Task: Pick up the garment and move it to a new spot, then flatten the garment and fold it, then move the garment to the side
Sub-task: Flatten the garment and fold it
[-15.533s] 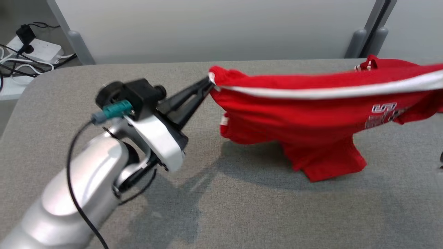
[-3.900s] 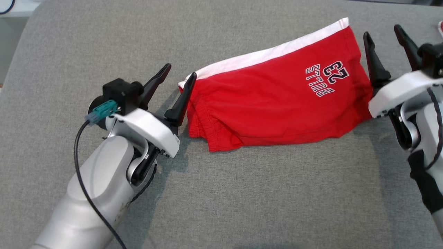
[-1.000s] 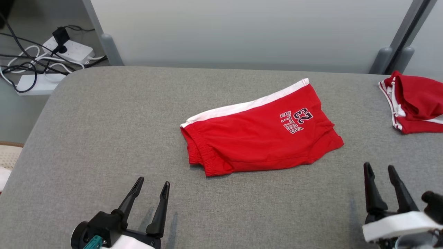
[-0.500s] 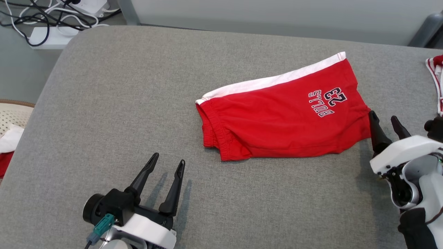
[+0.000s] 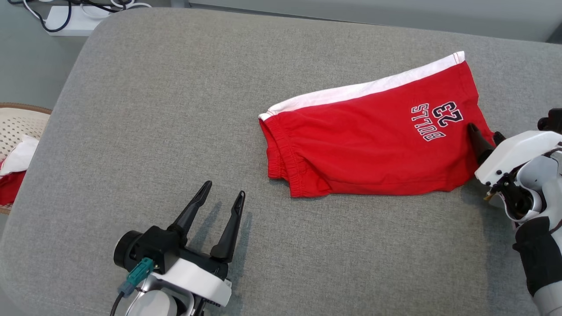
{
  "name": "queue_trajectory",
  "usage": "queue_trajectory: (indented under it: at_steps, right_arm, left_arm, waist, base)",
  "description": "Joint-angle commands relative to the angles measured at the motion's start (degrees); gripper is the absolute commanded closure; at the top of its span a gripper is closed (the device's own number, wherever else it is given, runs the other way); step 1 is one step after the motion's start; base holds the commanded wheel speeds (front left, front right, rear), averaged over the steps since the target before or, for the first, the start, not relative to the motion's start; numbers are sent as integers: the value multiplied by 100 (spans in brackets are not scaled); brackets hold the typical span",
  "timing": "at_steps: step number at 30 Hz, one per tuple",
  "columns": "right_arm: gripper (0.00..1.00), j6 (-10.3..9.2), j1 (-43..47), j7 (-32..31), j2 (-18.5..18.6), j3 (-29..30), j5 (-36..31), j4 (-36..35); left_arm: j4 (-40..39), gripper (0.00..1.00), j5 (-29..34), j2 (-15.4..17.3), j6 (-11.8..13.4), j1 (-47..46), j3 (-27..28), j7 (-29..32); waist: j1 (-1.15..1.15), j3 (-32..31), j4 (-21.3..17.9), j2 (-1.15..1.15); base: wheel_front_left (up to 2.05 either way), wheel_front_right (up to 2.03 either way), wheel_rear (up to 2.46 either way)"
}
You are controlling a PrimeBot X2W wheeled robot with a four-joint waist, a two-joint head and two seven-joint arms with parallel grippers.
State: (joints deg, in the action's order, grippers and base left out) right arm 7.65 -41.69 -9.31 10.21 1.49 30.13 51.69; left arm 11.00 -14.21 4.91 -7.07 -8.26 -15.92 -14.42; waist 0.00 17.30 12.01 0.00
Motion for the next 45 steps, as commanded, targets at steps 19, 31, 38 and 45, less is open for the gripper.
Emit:
queue_trajectory:
  at_steps: [19, 31, 38, 45]
  right_arm:
    - [100, -16, 525, -206, 291, -216, 246, -256]
    - [100, -16, 1839, -151, 263, 224, 223, -1890]
    - [100, -16, 2098, -383, -219, -162, 268, -3368]
    - [100, -16, 2051, -348, -492, -750, 255, -3749]
  left_arm:
    - [-138, 0, -105, 80, -41, -109, 262, -58]
    - [-164, 0, -87, 128, -42, -40, 315, -58]
    - [-117, 0, -80, 147, -42, -85, 220, -58]
    - [-59, 0, -115, 139, -42, -105, 91, -58]
  waist:
    - [0, -346, -195, 0]
    - [0, -522, -511, 0]
    - [0, -648, -589, 0]
    - [0, -754, -373, 0]
  base:
    - [0, 0, 0]
    - [0, 0, 0]
    - [0, 0, 0]
    - [0, 0, 0]
